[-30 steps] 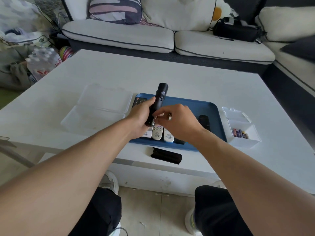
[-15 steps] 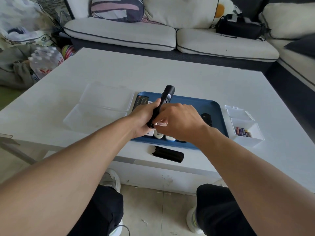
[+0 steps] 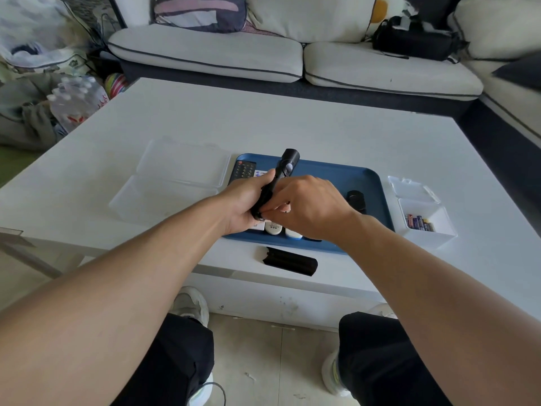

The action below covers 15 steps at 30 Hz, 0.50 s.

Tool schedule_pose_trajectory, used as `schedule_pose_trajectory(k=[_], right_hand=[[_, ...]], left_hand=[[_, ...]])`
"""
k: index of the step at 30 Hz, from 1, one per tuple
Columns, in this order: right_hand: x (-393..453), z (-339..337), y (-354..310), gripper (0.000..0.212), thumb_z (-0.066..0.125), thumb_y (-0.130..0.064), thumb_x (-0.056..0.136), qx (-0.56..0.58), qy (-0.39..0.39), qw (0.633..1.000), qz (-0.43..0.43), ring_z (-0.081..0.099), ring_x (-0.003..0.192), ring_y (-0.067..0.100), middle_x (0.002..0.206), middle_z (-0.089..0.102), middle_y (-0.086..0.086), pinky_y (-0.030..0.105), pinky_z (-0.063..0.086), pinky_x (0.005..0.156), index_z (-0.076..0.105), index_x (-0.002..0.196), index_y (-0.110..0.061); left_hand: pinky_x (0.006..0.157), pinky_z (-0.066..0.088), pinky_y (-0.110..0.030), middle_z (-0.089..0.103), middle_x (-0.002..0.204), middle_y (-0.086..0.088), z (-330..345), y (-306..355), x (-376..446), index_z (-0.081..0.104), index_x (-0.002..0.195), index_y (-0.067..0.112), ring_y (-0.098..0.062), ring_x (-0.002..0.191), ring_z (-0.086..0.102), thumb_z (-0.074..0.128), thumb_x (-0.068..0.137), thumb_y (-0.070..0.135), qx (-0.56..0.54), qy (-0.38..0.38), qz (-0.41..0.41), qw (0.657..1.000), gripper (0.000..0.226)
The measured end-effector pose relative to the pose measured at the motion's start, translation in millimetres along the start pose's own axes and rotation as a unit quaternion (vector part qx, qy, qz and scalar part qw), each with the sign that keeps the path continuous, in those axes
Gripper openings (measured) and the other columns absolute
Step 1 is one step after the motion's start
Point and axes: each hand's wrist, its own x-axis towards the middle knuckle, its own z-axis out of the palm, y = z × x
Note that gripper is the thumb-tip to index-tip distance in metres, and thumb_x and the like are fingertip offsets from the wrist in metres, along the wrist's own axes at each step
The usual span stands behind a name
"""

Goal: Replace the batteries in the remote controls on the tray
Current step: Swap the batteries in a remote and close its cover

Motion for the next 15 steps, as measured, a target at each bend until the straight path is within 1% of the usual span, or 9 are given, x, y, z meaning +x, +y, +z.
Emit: schedule_pose_trajectory(k=[2,5,6,8,9,10,12,13,15], right_hand=[[1.5,0.4,-0.3,0.017,0.063,-0.041,0.091,-0.001,-0.014,1.000,0.007,0.063,0.092,0.015,0.108,0.068,-0.020,0.038,0.052,0.078,0.075,0.101,-0.048],[3.4,0.2,-1.7,0.018,0.062,-0.041,0.091,-0.017,-0.022,1.000,0.006,0.063,0.093,0.015,0.109,0.068,-0.021,0.038,0.053,0.079,0.075,0.100,-0.050],[3.8,0.4,-2.3,0.019,0.062,-0.041,0.090,-0.028,-0.021,0.999,0.002,0.063,0.092,0.015,0.110,0.067,-0.022,0.036,0.053,0.078,0.074,0.100,-0.051],[3.4,1.9,-3.1,0.022,0.061,-0.037,0.088,-0.058,-0.010,0.998,-0.014,0.063,0.090,0.017,0.110,0.067,-0.021,0.033,0.051,0.074,0.074,0.100,-0.049],[2.7,2.9,-3.9,0.023,0.060,-0.036,0.086,-0.072,-0.002,0.997,-0.020,0.063,0.087,0.018,0.109,0.067,-0.020,0.032,0.049,0.072,0.075,0.099,-0.047],[2.2,3.9,-4.1,0.024,0.060,-0.034,0.083,-0.079,0.010,0.997,-0.024,0.063,0.084,0.019,0.107,0.068,-0.019,0.030,0.046,0.069,0.075,0.099,-0.046],[1.0,6.6,-4.3,0.026,0.059,-0.034,0.079,-0.078,0.044,0.995,-0.037,0.062,0.077,0.021,0.101,0.069,-0.018,0.028,0.041,0.064,0.075,0.098,-0.043],[0.5,7.1,-4.3,0.027,0.058,-0.033,0.078,-0.077,0.060,0.994,-0.041,0.062,0.074,0.022,0.097,0.070,-0.017,0.027,0.039,0.063,0.075,0.097,-0.041],[-0.1,5.7,-3.4,0.027,0.056,-0.033,0.077,-0.083,0.069,0.993,-0.043,0.060,0.071,0.024,0.091,0.069,-0.014,0.028,0.040,0.061,0.075,0.096,-0.039]], left_hand=[[0.044,0.048,-0.020,0.068,0.063,-0.004,-0.4,-1.3,-0.1,0.066,0.095,0.010,-0.018,0.048,0.065,0.053,0.103,0.032,0.000,-0.004,-0.003,1.000,0.027],[0.043,0.047,-0.020,0.066,0.060,-0.002,-0.5,-2.8,1.5,0.065,0.088,0.012,-0.016,0.047,0.063,0.054,0.103,0.033,0.008,0.000,-0.008,1.000,0.028],[0.045,0.048,-0.021,0.065,0.059,-0.002,0.4,-3.6,1.1,0.065,0.088,0.012,-0.016,0.047,0.063,0.054,0.103,0.034,0.013,0.002,-0.011,1.000,0.028],[0.055,0.051,-0.028,0.065,0.062,-0.004,1.1,-4.0,0.0,0.065,0.090,0.011,-0.018,0.050,0.063,0.056,0.102,0.034,0.023,0.013,-0.011,1.000,0.027],[0.060,0.053,-0.031,0.066,0.064,-0.005,1.8,-3.4,0.0,0.066,0.092,0.010,-0.019,0.053,0.064,0.057,0.101,0.033,0.021,0.021,-0.010,1.000,0.026],[0.061,0.055,-0.032,0.066,0.068,-0.006,2.3,-2.3,-0.3,0.066,0.094,0.009,-0.020,0.056,0.064,0.058,0.101,0.031,0.011,0.028,-0.007,1.000,0.025],[0.051,0.054,-0.026,0.065,0.070,-0.007,4.2,0.9,-0.3,0.066,0.094,0.007,-0.019,0.054,0.061,0.059,0.101,0.028,-0.011,0.041,-0.003,0.999,0.024],[0.046,0.050,-0.024,0.062,0.065,-0.006,4.8,2.6,0.0,0.064,0.091,0.006,-0.018,0.050,0.058,0.059,0.101,0.028,-0.019,0.045,-0.002,0.999,0.024],[0.042,0.045,-0.023,0.057,0.055,-0.005,6.0,3.8,1.4,0.059,0.089,0.006,-0.018,0.043,0.051,0.057,0.102,0.029,-0.033,0.046,-0.001,0.998,0.027]])
